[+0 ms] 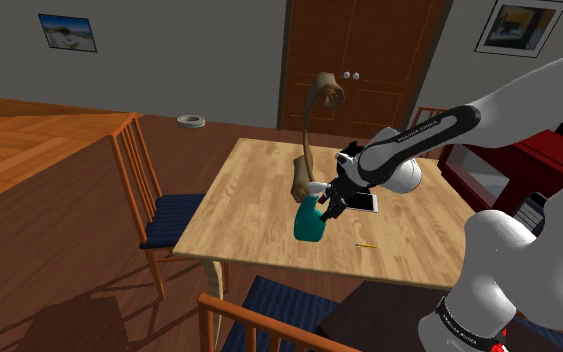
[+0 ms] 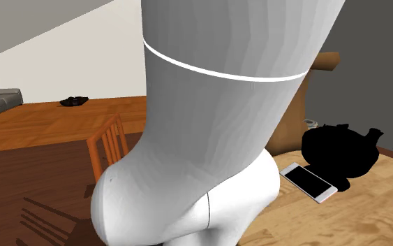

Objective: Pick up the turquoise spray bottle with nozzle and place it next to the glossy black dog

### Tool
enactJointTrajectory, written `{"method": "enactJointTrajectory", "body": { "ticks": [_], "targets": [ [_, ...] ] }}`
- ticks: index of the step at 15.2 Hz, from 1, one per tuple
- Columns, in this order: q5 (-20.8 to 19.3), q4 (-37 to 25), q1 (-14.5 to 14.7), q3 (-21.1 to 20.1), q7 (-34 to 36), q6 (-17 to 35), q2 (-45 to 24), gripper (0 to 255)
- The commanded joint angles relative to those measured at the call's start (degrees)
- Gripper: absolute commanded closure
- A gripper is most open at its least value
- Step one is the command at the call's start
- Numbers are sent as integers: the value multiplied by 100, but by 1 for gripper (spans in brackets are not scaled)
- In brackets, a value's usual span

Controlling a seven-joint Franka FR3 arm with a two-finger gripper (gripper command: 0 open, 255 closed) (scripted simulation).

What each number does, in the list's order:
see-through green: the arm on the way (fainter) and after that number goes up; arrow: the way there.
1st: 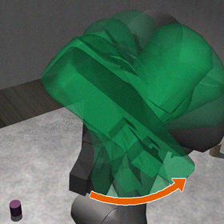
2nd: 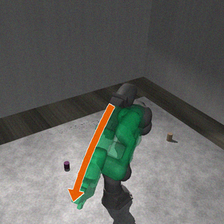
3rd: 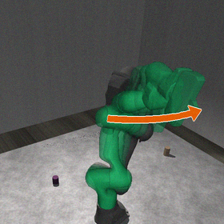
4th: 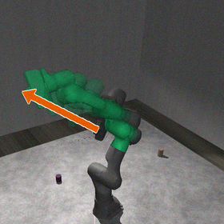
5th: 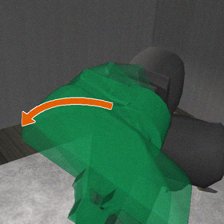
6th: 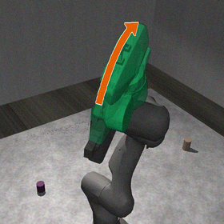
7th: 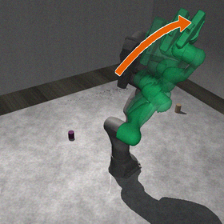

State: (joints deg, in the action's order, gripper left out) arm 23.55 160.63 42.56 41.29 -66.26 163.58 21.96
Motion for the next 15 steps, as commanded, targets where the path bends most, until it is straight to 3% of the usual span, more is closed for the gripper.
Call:
{"method": "enactJointTrajectory", "body": {
  "ticks": [1,4,12,13,15],
  "targets": [
    [306,-44,412,278,-222,190,-177,0],
    [781,-137,1057,763,-582,393,-405,0],
    [776,-136,1057,764,-578,392,-403,0],
    [776,-136,1057,764,-578,392,-403,255],
    [776,-136,1057,764,-578,392,-403,255]
  ]
}}
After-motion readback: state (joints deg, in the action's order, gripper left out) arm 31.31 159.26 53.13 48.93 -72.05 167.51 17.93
